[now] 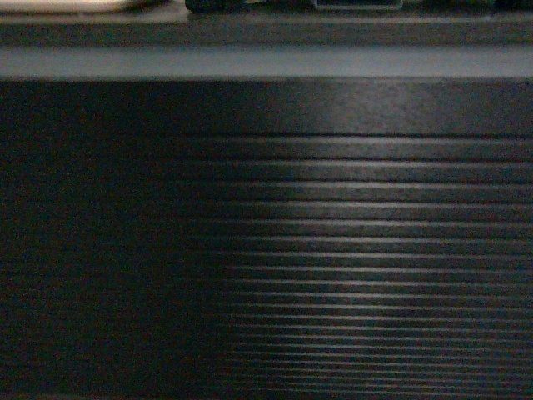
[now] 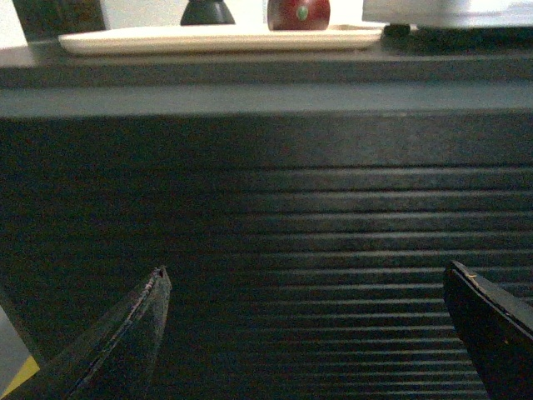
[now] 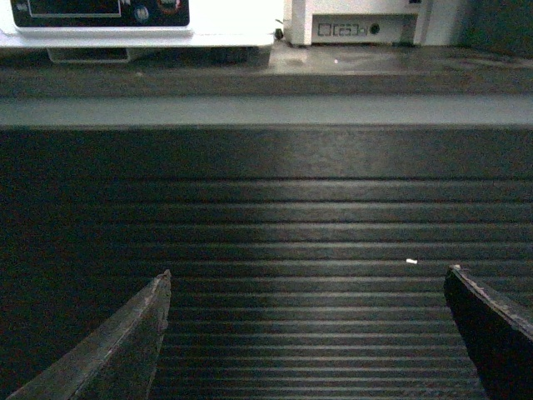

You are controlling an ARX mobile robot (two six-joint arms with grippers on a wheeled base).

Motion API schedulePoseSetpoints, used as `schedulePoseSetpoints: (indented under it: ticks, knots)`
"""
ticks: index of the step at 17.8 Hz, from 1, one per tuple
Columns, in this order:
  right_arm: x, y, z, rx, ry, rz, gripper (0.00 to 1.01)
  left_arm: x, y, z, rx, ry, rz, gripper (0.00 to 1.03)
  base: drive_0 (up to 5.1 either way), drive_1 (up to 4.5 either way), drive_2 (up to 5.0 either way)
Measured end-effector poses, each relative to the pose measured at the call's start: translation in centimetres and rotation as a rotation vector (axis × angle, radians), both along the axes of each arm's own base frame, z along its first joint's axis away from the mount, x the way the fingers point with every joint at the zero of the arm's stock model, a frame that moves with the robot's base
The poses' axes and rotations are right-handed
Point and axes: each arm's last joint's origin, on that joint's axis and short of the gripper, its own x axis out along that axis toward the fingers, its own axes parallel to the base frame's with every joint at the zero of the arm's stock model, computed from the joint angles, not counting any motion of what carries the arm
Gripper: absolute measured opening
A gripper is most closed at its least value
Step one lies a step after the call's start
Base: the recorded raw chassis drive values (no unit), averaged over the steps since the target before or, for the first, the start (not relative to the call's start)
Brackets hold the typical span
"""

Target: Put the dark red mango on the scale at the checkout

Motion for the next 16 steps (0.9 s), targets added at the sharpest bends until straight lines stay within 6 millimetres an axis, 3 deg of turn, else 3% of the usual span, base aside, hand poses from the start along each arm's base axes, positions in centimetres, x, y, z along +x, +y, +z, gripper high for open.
schedulePoseSetpoints:
  ticks: [16]
  knots:
    - [0.00, 0.00, -0.01, 0.002, 0.001, 0.000, 0.98, 0.00, 0.00, 0.00, 0.001, 0.000, 0.000, 0.98, 0.0, 0.00, 0.0]
